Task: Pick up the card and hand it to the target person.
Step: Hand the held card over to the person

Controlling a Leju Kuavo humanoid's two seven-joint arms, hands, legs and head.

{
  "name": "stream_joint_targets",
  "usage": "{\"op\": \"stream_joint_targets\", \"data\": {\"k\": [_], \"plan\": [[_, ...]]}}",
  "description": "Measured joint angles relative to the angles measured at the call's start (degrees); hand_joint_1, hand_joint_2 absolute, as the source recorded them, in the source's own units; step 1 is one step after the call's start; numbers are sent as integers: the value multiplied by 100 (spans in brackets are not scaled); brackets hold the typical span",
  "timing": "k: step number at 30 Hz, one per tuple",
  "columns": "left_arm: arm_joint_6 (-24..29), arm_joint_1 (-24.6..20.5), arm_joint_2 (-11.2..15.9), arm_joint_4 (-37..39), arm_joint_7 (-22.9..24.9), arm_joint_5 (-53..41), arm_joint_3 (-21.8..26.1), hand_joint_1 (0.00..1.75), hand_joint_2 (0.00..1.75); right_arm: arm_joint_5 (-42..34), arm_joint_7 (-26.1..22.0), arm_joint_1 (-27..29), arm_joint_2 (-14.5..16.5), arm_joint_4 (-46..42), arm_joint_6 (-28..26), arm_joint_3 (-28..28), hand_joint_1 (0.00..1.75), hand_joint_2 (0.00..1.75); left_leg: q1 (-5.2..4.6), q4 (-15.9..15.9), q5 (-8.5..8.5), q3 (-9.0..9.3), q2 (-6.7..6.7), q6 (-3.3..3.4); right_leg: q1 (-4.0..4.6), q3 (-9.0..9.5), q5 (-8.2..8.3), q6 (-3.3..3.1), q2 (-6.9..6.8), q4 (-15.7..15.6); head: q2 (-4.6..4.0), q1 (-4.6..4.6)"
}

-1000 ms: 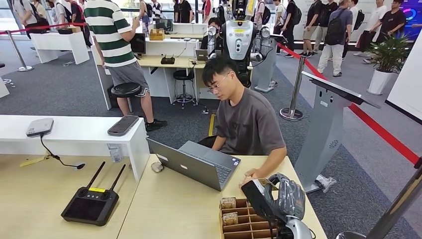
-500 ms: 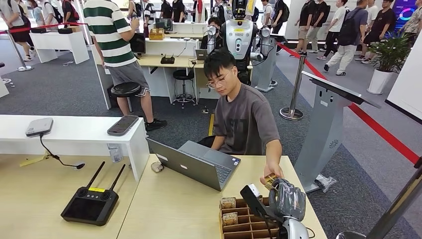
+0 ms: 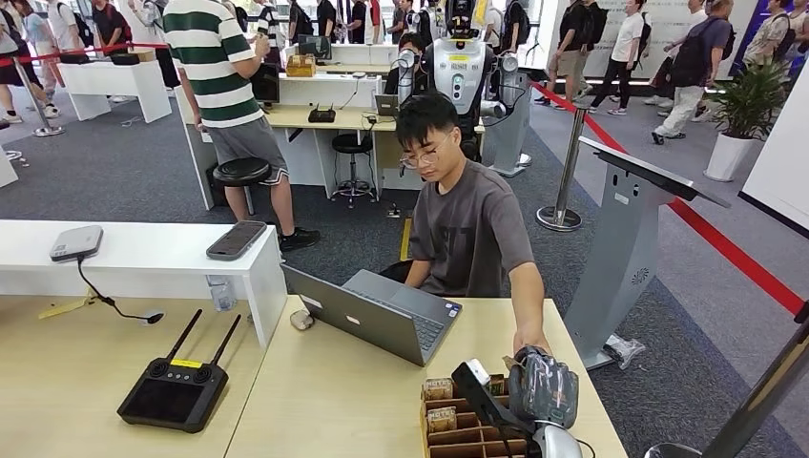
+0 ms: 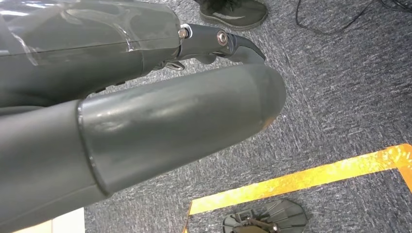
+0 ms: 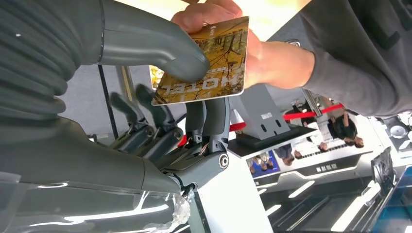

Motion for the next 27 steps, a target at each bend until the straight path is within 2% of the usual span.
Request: {"op": "stream_joint_targets", "data": {"k": [5, 7, 14, 18, 27], "plan": [[-3, 0, 7, 0, 0, -32, 0, 0, 0, 296, 90, 9, 11, -1, 18, 0, 10, 175, 0, 0, 0, 1, 0, 0, 0, 0, 0, 0, 0, 0, 0, -1], [-7, 0, 10, 0, 0, -38, 0, 0, 0, 420, 133, 14, 13, -1, 54, 1, 0, 175, 0, 0, 0, 1, 0, 0, 0, -1, 0, 0, 1, 0, 0, -1], [-8, -1, 20, 0, -2, -55, 0, 0, 0, 496, 186, 75, 13, -1, 225, 8, 0, 175, 0, 0, 0, 1, 1, 0, 0, -1, 0, 0, 1, 0, 0, 1], [-1, -1, 24, 0, -4, -57, 0, 0, 0, 286, 136, 108, 19, -1, 235, 4, 0, 175, 0, 0, 0, 1, 1, 0, 0, 0, 0, 0, 1, 0, 0, -1], [122, 61, 16, 0, -120, 56, 2, 0, 0, -2338, -982, 502, 264, -459, -166, -239, 0, 175, 1, 0, 0, 1, 4, 0, 1, 0, 0, 0, 0, 1, 0, -1]]}}
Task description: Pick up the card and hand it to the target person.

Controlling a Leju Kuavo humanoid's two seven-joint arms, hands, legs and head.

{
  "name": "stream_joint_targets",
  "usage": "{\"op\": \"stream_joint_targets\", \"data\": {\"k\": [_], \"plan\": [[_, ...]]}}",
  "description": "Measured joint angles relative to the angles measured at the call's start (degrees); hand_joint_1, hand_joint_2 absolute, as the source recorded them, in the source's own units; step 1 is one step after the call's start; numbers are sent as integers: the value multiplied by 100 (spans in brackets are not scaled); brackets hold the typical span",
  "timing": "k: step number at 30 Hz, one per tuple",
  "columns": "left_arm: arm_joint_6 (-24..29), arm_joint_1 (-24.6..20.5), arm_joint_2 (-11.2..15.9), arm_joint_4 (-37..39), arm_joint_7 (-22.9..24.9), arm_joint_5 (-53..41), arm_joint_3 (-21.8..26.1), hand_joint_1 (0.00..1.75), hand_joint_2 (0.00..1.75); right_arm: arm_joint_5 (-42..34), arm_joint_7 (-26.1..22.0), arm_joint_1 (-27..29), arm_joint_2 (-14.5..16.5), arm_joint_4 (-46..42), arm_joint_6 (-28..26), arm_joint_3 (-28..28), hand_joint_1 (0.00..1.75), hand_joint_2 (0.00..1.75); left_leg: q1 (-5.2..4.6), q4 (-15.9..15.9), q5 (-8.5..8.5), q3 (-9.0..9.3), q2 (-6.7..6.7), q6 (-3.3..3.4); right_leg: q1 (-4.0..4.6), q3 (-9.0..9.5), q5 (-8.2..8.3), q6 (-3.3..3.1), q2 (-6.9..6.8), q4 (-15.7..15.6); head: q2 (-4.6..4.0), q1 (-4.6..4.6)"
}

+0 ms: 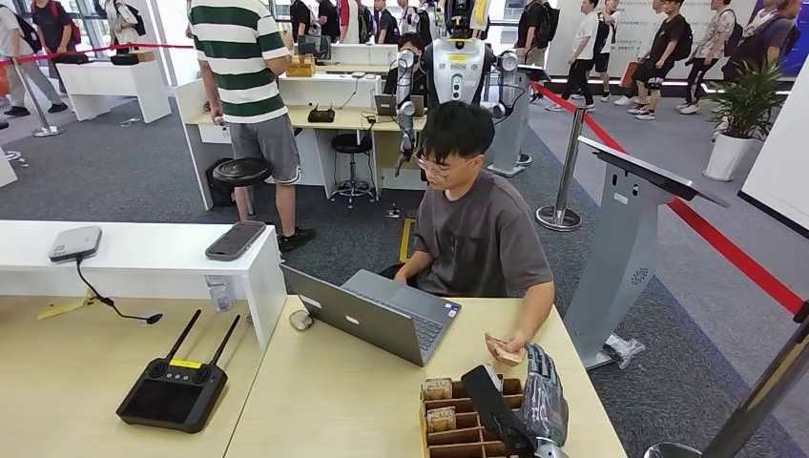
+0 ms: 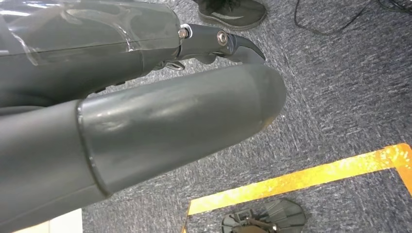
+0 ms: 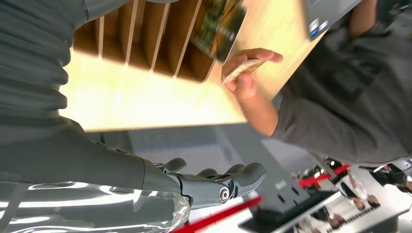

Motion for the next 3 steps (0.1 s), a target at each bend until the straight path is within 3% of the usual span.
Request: {"op": "stream_joint_targets", "data": {"k": [3], "plan": [[19, 41, 0, 0, -23, 30, 0, 0, 0, -463, -163, 197, 50, -378, -53, -26, 0, 175, 0, 0, 0, -1, -3, 0, 0, -1, 0, 0, 0, 0, 0, 1]]}}
